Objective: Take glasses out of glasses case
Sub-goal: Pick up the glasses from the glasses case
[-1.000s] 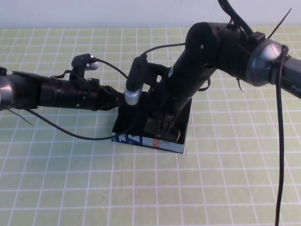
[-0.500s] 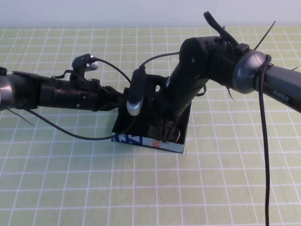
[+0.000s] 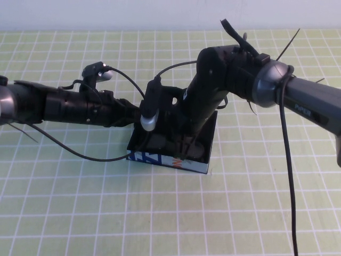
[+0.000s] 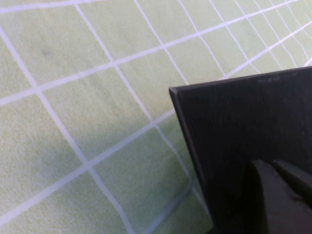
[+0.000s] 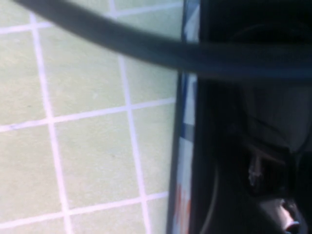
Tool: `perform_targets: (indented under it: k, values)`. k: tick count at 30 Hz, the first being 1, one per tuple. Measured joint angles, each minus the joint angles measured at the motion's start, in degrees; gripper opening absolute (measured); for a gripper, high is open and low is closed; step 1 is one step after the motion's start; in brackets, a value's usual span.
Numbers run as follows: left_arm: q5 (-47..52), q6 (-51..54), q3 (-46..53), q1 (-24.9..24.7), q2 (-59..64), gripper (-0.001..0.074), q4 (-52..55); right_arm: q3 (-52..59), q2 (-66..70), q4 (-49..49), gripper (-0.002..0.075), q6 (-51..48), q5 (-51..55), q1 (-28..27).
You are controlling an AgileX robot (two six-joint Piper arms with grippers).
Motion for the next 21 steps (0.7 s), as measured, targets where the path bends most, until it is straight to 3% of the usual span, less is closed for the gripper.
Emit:
perform_targets:
  k: [21]
  values:
    - [0.9, 0.0, 0.0, 0.0, 0.0, -0.0004, 0.3, -0.4, 0.2, -0.8, 0.0267, 1.3, 3.7, 0.0]
